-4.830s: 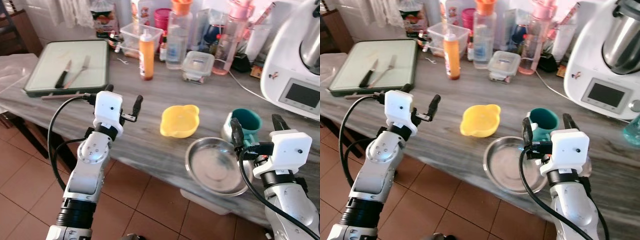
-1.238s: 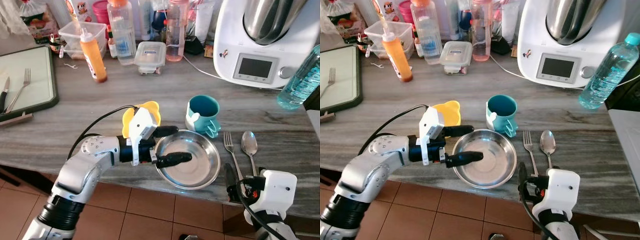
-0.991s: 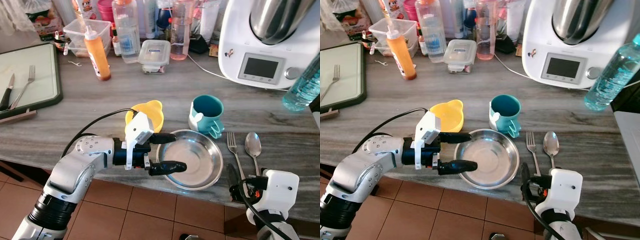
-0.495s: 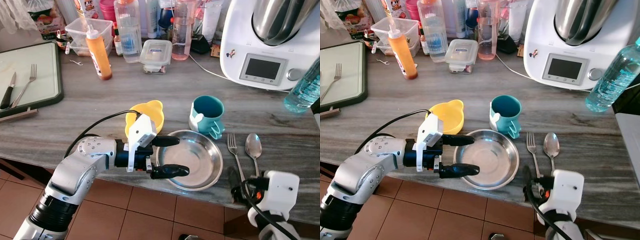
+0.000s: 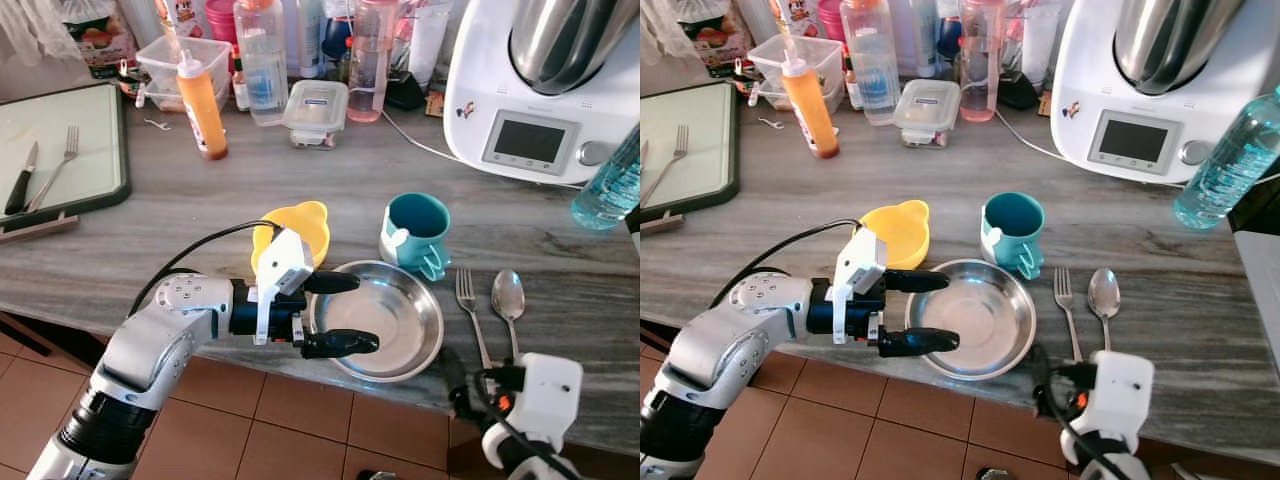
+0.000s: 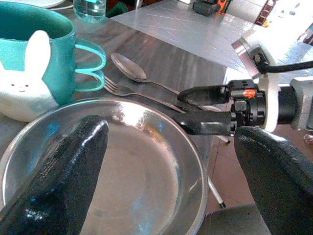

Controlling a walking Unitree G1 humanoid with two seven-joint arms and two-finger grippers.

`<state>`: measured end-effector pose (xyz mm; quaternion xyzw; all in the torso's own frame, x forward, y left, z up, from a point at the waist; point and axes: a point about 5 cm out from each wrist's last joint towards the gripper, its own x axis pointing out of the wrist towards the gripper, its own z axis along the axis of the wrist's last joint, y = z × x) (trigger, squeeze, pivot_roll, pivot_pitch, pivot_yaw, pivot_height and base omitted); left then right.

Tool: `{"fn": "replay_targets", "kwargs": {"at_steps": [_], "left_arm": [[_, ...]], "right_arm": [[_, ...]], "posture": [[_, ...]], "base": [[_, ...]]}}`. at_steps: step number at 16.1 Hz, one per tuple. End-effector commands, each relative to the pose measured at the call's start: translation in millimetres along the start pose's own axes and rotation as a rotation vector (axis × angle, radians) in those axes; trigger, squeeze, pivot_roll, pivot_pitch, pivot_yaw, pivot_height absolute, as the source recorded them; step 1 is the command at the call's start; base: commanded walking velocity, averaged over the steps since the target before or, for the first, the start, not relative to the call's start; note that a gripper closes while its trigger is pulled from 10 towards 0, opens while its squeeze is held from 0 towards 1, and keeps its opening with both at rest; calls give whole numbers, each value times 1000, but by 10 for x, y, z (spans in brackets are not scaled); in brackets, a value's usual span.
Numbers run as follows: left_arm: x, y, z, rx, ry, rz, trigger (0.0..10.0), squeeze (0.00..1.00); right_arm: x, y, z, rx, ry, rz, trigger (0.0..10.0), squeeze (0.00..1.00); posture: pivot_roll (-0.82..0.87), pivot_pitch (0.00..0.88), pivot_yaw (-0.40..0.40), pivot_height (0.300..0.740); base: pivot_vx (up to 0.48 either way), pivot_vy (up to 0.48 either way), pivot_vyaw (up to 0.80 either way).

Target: Setting the table

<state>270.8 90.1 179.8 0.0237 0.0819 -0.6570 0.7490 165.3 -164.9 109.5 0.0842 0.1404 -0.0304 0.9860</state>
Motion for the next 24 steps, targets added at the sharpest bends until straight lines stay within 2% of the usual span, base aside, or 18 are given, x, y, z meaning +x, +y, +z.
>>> {"fn": "replay_targets", "kwargs": {"at_steps": [1, 9, 24], "left_arm": [[17, -50, -5, 5, 5, -20, 10000, 0], [29, -53, 4, 4, 1, -28, 10000, 0], [40, -57, 17, 8, 1, -36, 10000, 0]], "right_arm": [[-43, 21, 3, 12, 8, 11, 10000, 0], [-91, 30, -35, 51, 31, 9, 10000, 0], [-200, 97, -47, 105, 35, 143, 10000, 0]], "posture": [[34, 155, 10, 740], [32, 158, 15, 740], [32, 159, 22, 740]], "base": [[0, 0, 0], [0, 0, 0], [0, 0, 0]]}}
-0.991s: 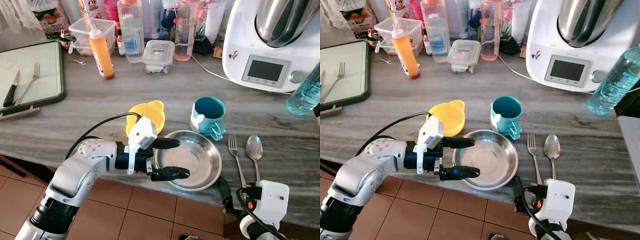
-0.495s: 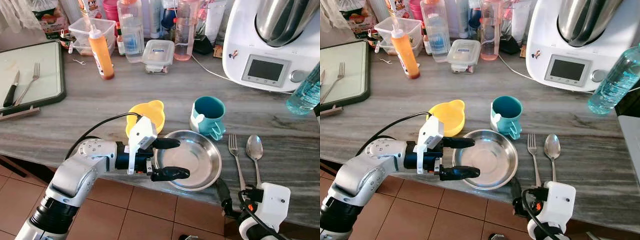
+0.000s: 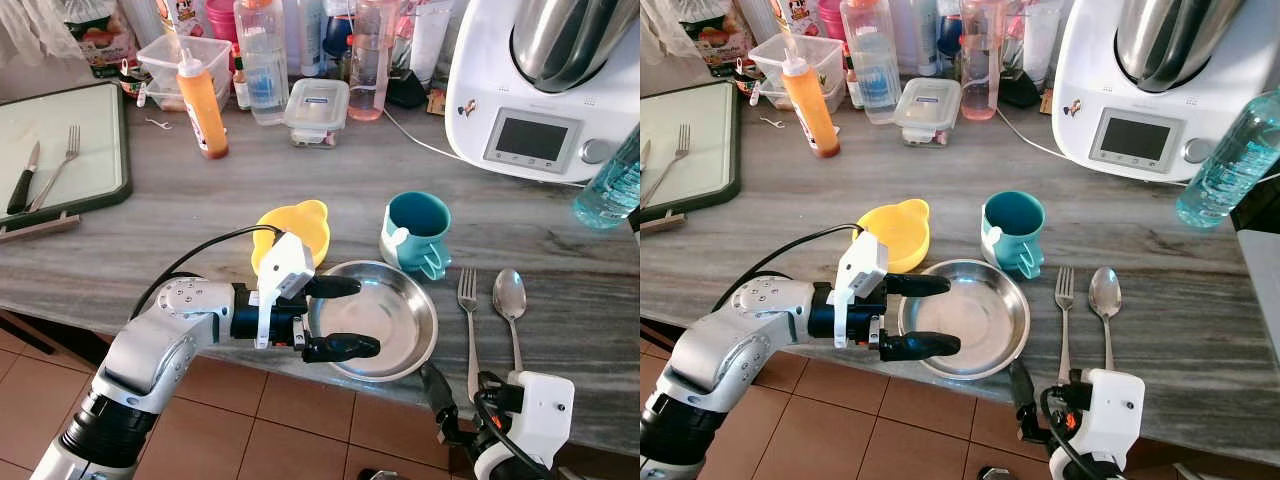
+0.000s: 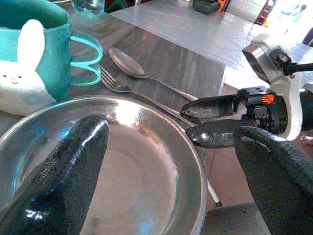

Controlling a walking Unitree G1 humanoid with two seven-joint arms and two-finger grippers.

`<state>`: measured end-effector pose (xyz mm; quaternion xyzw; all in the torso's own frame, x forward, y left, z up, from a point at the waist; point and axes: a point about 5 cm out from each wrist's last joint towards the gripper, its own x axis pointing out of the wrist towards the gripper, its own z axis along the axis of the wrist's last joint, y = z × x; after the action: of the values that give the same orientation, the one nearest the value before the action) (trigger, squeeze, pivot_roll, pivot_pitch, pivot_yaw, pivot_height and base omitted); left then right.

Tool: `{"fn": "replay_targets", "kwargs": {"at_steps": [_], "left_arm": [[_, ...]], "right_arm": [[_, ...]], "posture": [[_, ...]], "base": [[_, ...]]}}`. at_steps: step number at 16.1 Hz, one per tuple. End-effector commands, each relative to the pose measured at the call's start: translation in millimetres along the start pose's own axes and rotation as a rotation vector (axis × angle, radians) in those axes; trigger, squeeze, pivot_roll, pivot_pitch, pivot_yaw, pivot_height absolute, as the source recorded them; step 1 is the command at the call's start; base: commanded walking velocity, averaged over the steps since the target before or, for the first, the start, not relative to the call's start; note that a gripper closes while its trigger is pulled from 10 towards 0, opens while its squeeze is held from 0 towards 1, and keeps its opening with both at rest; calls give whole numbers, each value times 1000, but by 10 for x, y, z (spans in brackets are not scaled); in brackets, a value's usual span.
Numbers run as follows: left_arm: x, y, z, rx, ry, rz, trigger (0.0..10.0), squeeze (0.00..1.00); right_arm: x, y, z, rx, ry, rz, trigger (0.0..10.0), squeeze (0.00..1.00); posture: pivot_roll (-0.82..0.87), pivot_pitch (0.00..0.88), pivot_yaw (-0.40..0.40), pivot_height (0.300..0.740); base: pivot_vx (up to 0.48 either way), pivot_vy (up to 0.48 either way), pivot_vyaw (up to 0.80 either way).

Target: Setting the table

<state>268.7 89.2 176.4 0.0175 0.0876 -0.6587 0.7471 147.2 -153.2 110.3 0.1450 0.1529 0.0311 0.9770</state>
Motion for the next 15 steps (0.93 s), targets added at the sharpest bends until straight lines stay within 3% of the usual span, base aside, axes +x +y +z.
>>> {"fn": "replay_targets", "kwargs": {"at_steps": [1, 7, 11, 15], "left_arm": [[29, -40, 50, 25, 0, -30, 10000, 0], [42, -41, 58, 25, -4, -33, 10000, 0], [41, -40, 59, 24, -4, -35, 10000, 0], [51, -37, 67, 26, -6, -42, 10000, 0]], "right_arm": [[-23, -5, 10, 1, -5, 9, 10000, 0], [-93, -64, 52, -95, -52, 38, 10000, 0], [-139, -46, 81, -102, -85, 88, 10000, 0], [-200, -8, 214, -96, -187, 155, 10000, 0]], "posture": [[32, 159, 22, 740], [29, 156, 23, 740], [29, 153, 25, 740], [24, 148, 30, 740]], "base": [[0, 0, 0], [0, 0, 0], [0, 0, 0], [0, 0, 0]]}}
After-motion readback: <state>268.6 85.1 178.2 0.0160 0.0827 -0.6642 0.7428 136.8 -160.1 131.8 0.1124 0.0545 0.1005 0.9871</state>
